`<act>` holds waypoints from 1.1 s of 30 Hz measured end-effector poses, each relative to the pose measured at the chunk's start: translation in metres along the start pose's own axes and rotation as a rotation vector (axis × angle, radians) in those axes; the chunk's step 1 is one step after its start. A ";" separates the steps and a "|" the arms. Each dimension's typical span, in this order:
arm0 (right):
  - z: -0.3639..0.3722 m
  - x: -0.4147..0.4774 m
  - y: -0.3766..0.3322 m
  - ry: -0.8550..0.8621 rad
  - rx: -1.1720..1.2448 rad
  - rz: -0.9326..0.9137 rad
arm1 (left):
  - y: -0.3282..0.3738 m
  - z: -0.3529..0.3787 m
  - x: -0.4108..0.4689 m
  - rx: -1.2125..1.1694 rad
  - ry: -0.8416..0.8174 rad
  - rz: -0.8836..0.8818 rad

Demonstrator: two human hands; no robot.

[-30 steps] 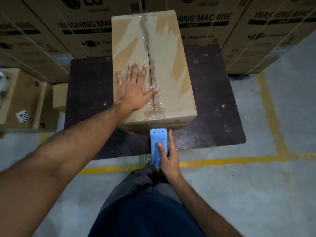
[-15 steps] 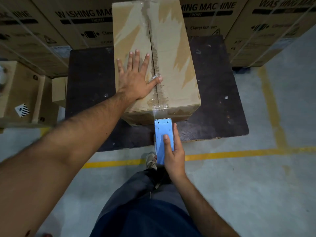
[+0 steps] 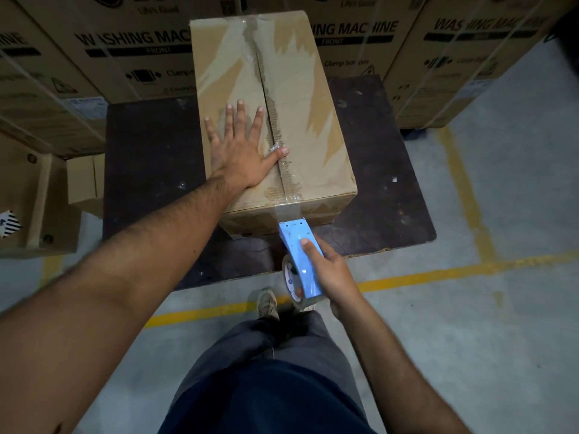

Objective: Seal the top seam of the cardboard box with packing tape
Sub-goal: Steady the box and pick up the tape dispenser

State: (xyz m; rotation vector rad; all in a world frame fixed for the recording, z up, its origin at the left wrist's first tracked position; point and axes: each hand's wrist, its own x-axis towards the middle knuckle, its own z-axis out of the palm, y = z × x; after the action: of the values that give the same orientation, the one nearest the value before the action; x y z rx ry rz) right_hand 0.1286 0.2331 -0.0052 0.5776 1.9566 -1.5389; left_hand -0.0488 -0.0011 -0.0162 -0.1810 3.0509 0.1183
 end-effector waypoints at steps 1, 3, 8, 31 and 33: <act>-0.003 0.002 -0.005 -0.032 0.075 0.058 | 0.000 0.000 0.000 -0.006 -0.002 -0.003; -0.006 0.005 -0.007 -0.108 0.205 0.184 | 0.000 0.000 0.000 -0.010 -0.002 -0.001; 0.018 -0.008 0.030 0.103 0.036 -0.070 | -0.002 -0.001 0.001 0.009 -0.002 0.003; 0.025 -0.002 0.036 0.210 0.093 -0.390 | 0.007 -0.010 -0.045 -0.210 -0.005 0.251; 0.022 0.001 0.038 0.226 0.099 -0.399 | 0.008 -0.005 -0.062 -0.178 -0.007 0.331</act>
State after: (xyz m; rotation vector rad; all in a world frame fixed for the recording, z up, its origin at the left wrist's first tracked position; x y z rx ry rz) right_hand 0.1569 0.2208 -0.0370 0.4332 2.2802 -1.8886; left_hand 0.0116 0.0135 -0.0052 0.3155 3.0322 0.4106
